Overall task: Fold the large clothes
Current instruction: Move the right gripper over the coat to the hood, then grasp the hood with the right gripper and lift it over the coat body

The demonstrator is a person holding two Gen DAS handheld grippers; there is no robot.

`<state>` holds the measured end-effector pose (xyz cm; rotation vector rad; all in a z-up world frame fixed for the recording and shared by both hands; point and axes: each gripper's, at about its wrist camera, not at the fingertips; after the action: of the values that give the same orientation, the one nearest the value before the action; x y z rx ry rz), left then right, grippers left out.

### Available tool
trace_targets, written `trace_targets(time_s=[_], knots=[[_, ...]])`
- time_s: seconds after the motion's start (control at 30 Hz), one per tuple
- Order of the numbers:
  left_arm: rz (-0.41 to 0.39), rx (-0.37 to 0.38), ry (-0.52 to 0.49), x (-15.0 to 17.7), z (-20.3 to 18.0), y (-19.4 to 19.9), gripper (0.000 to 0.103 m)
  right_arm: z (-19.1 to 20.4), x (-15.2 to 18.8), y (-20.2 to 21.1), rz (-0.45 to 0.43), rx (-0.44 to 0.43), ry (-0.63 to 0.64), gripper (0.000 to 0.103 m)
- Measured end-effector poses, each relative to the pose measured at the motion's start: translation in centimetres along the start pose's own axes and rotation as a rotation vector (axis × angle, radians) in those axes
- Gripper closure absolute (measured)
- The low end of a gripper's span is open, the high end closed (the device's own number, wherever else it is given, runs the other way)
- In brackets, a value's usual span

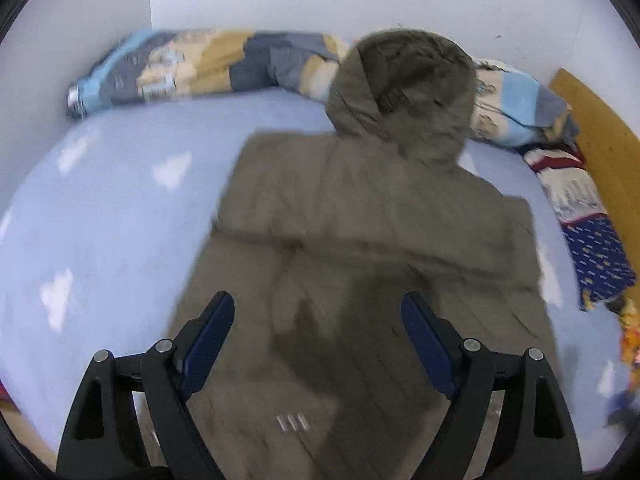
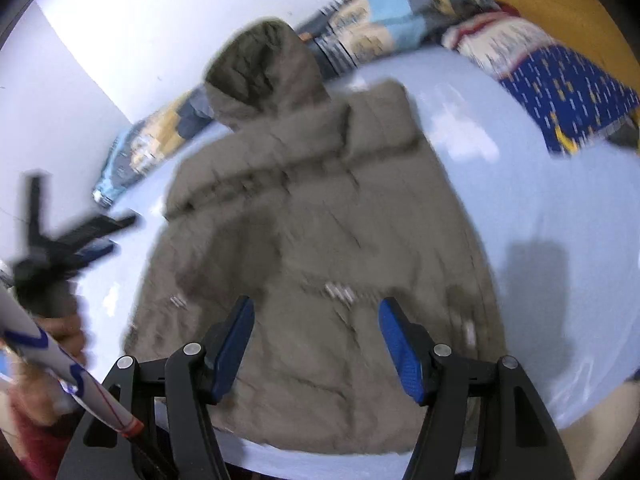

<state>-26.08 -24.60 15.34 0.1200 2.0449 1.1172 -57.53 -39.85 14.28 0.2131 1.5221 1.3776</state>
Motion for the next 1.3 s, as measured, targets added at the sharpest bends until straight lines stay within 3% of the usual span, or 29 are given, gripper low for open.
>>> trace_targets(time_s=[0.1,0.3,0.5,0.63,0.7,0.77,1.07,1.3], knots=[[-0.083,0.019,-0.043,-1.6,1.0,-0.7,0.018,3.0,-5.2,2.6,-0.040,-0.024,0.021,0.033],[-0.098,0.034,-0.030,-2.6,2.6,-2.3,0.018,9.9,-15.8,4.1,-0.099,0.013,0.113,0.030],[-0.119,-0.049,-0.151,-2.5,2.4,-2.6,0.018,12.8,-26.9,-1.6,-0.119,0.105,0.130,0.027],[-0.099,0.029,-0.059,-2.8,4.2,-3.1,0.018,13.3,-32.7,-7.2,-0.108,0.124,0.099,0.027],[-0.104,0.065,-0.035,-2.8,4.6,-3.2,0.018,13.5,-34.5,-9.6,-0.102,0.121,0.087,0.029],[-0.105,0.068,-0.051,-2.7,4.6,-3.4,0.018,14.0,-36.2,-12.0,-0.095,0.123,0.104,0.038],[-0.067,0.062,-0.067,-2.3,5.9,-4.9,0.018,15.4,-43.0,-20.8,-0.131,0.191,0.119,0.038],[-0.017,0.087,-0.035,-1.9,6.1,-6.7,0.018,16.2,-45.0,-26.3,-0.160,0.228,0.108,0.042]])
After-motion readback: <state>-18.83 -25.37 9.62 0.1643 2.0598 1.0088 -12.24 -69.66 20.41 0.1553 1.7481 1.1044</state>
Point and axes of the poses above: each gripper's, at about its wrist camera, not at the fingertips, and y roughly against the way its jaws point, z to its left, x to its underside, and after that the axes turned 15 degrees about x, right-handed
